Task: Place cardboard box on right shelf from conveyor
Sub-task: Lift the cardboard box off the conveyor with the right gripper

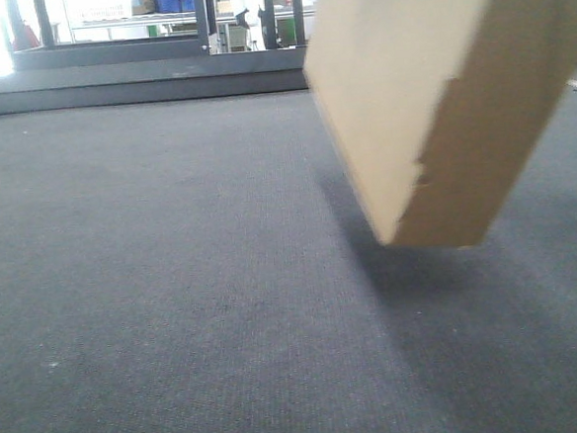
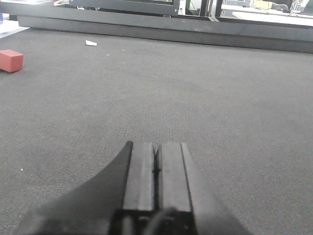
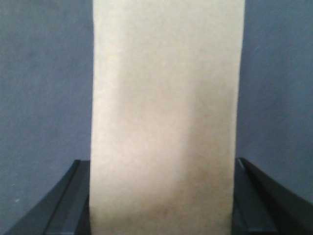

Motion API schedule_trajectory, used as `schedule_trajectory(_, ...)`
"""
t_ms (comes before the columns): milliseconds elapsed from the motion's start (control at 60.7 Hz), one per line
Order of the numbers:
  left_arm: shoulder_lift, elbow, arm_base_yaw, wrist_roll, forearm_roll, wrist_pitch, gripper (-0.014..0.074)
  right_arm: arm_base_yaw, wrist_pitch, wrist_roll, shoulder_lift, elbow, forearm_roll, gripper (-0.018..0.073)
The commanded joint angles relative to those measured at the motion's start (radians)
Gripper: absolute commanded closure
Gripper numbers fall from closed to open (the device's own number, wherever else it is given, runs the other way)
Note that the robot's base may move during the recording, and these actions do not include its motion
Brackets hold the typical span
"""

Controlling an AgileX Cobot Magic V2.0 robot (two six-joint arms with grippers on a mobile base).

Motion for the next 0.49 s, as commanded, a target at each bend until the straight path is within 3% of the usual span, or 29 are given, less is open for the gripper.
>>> schedule_trajectory(0,-0.011,-0.003,0.001,-0.003,-0.005,-0.082,0.0715,-0.072,-0.156,-0.098,-0.106,0.047,0.040,0.0505)
schedule_trajectory(280,-0.011,-0.003,0.001,-0.003,-0.005,-0.082,0.0715,-0.324,-0.463,-0.341,-0.330,0.299,0.109,0.0505)
schedule_trajectory(478,-0.011,-0.003,0.001,-0.003,-0.005,-0.082,0.0715,-0.416,-0.696,-0.412,-0.464,0.444,0.109,0.0505)
